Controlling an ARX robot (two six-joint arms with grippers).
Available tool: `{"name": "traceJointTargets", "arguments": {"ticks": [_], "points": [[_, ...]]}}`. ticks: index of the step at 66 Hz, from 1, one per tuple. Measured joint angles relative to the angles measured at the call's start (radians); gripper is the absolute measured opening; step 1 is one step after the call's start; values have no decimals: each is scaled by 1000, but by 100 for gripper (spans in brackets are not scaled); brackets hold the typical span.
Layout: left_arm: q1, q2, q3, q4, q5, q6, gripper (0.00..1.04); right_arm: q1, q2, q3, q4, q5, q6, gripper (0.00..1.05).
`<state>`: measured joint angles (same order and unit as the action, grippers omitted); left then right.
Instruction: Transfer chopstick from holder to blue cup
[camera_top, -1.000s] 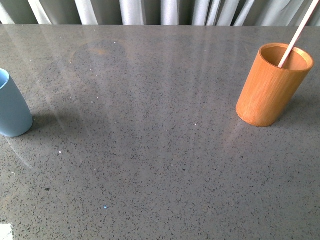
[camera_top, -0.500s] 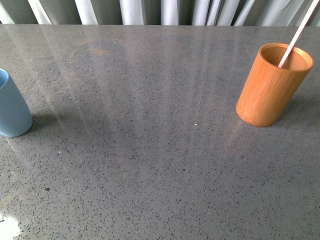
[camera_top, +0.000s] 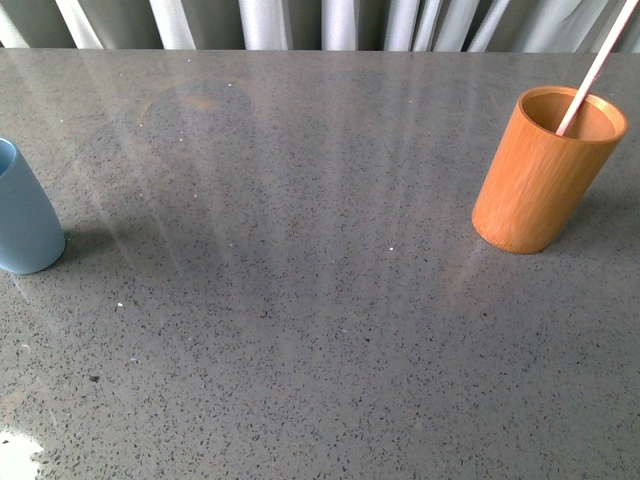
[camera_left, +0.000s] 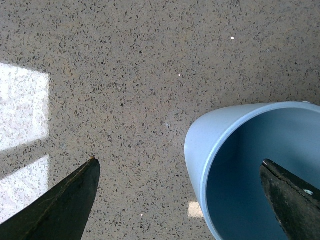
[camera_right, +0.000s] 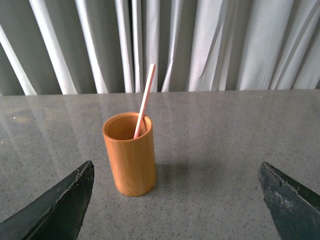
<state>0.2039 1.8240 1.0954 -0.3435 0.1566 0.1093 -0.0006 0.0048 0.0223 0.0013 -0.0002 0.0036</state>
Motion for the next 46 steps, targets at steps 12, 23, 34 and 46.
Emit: {"name": "traceJointTargets", "arguments": {"ticks": [12, 23, 34, 46], "points": [[-1, 16, 13, -13, -8, 5, 96, 0, 0, 0, 0, 0, 0, 96], [-5, 24, 19, -26, -20, 20, 79, 0, 0, 0, 0, 0, 0, 96], [-11, 30, 21, -35, -28, 33, 56, 0, 0, 0, 0, 0, 0, 96], [-19, 42, 22, -46, -30, 36, 29, 0, 0, 0, 0, 0, 0, 96]]}}
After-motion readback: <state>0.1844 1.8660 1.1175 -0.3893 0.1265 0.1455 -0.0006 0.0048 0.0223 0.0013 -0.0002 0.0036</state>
